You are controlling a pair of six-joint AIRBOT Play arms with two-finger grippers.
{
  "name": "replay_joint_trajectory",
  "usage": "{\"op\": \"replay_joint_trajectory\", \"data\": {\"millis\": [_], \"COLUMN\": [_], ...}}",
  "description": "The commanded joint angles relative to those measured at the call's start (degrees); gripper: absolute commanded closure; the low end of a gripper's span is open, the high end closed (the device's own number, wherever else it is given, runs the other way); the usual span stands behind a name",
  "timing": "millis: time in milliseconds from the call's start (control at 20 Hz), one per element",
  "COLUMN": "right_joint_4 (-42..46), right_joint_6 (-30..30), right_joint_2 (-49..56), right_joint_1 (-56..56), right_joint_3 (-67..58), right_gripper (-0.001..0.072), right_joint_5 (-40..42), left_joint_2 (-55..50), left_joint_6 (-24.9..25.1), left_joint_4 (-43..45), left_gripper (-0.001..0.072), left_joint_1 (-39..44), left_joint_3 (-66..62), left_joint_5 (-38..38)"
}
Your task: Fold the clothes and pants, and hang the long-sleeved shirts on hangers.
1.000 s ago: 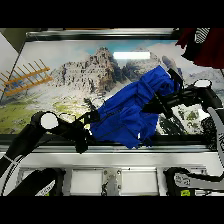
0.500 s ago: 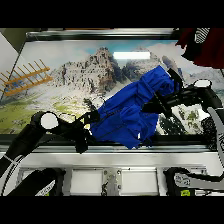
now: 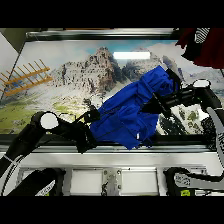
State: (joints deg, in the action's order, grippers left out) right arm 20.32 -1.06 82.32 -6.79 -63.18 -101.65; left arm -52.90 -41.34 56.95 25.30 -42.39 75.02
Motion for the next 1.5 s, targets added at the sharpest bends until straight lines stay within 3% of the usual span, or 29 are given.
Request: {"op": "replay_joint_trajectory", "data": {"millis": [0,250,650,1100,1450], "right_joint_4": [-0.09,-0.09,-0.04,-0.09,-6.34], "right_joint_6": [-0.52,-0.68,-0.68,-0.68,-0.68], "right_joint_2": [-0.02,-0.02,-0.02,-0.04,-3.41], "right_joint_1": [-0.02,-0.02,-0.02,-0.02,-0.92], "right_joint_3": [-0.07,-0.07,-0.07,-0.07,-0.11], "right_gripper": [0.0709,0.0709,0.071,0.071,0.0709], "right_joint_5": [1.42,1.81,1.84,2.49,6.93], "left_joint_2": [-0.02,0.0,0.0,0.0,4.72], "left_joint_6": [-4.42,-11.04,-11.04,-11.34,-19.56], "left_joint_4": [0.46,0.39,-0.07,0.0,1.6], "left_gripper": [0.0235,0.0235,0.0234,0.0235,0.0236], "left_joint_1": [-0.11,-2.73,-10.43,-22.38,-32.06], "left_joint_3": [0.0,0.0,-0.7,-10.12,-14.69], "left_joint_5": [0.44,0.46,2.99,4.5,2.91]}}
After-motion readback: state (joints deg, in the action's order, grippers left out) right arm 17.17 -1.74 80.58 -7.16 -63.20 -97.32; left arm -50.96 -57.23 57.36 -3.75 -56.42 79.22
